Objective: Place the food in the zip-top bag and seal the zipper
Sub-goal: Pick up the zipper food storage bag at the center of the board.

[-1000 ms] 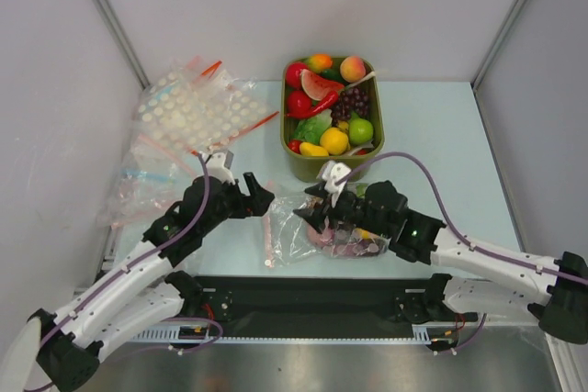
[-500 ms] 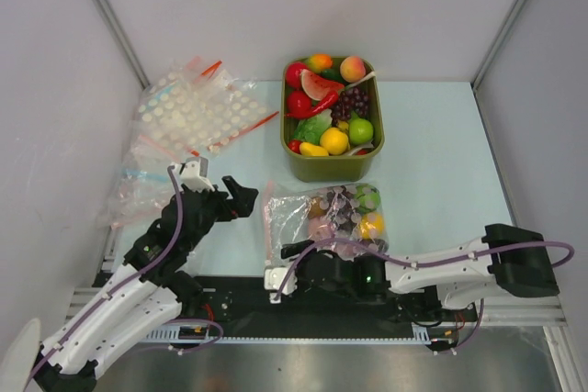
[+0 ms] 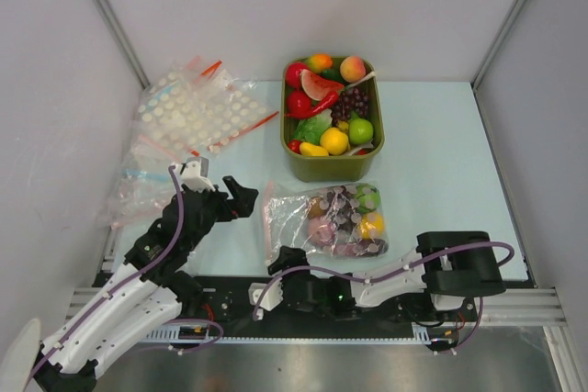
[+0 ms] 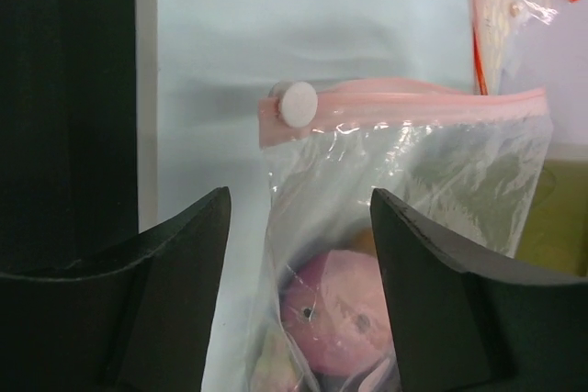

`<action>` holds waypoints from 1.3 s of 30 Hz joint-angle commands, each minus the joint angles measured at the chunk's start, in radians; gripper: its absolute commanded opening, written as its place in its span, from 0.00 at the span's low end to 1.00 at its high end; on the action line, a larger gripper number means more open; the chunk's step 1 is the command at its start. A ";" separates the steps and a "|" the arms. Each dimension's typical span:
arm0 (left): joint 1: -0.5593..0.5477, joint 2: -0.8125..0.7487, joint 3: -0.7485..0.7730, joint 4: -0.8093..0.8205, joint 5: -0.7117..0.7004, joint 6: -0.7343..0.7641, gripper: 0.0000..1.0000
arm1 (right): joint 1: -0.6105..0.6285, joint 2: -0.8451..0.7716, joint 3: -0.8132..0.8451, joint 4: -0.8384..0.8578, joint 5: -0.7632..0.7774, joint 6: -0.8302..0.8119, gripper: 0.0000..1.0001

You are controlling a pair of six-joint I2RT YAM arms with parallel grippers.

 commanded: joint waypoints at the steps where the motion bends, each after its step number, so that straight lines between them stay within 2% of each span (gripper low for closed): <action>1: 0.005 -0.003 -0.005 0.005 -0.006 -0.015 0.98 | 0.005 0.054 0.052 0.115 0.111 -0.051 0.66; 4: 0.005 -0.002 -0.005 0.005 -0.003 -0.015 0.98 | 0.006 0.099 0.060 0.190 0.148 -0.068 0.46; 5: 0.005 -0.003 -0.005 0.005 -0.001 -0.015 0.98 | 0.008 0.099 0.062 0.210 0.150 -0.065 0.36; 6: 0.005 -0.003 -0.005 0.006 0.000 -0.011 0.98 | 0.008 0.094 0.068 0.215 0.156 -0.057 0.12; 8: 0.005 -0.005 -0.005 0.008 0.002 -0.011 0.98 | 0.011 0.055 0.069 0.210 0.156 -0.018 0.00; 14: 0.005 -0.009 -0.005 0.031 0.034 0.015 0.98 | -0.032 -0.181 0.051 0.009 -0.049 0.179 0.00; 19: 0.005 -0.053 0.001 0.081 0.088 0.064 0.98 | -0.196 -0.459 0.040 -0.165 -0.379 0.372 0.00; 20: 0.005 -0.067 -0.005 0.104 0.112 0.085 0.98 | -0.225 -0.494 0.031 -0.181 -0.504 0.394 0.00; 21: 0.005 -0.083 -0.022 0.152 0.153 0.093 1.00 | -0.297 -0.528 0.023 -0.192 -0.567 0.418 0.00; 23: 0.005 -0.138 -0.040 0.202 0.203 0.110 1.00 | -0.361 -0.631 0.000 -0.184 -0.711 0.489 0.00; 26: 0.005 -0.205 -0.054 0.281 0.260 0.128 1.00 | -0.469 -0.751 -0.052 -0.137 -0.813 0.575 0.00; 30: 0.005 -0.218 0.031 0.284 0.275 0.127 1.00 | -0.590 -0.826 -0.093 -0.083 -0.899 0.722 0.00; 33: 0.005 -0.148 0.120 0.275 0.316 0.156 1.00 | -0.682 -0.821 -0.087 -0.069 -0.990 0.820 0.00; 39: 0.003 0.052 0.324 0.252 0.670 0.286 1.00 | -0.829 -0.759 -0.033 -0.080 -1.165 1.001 0.00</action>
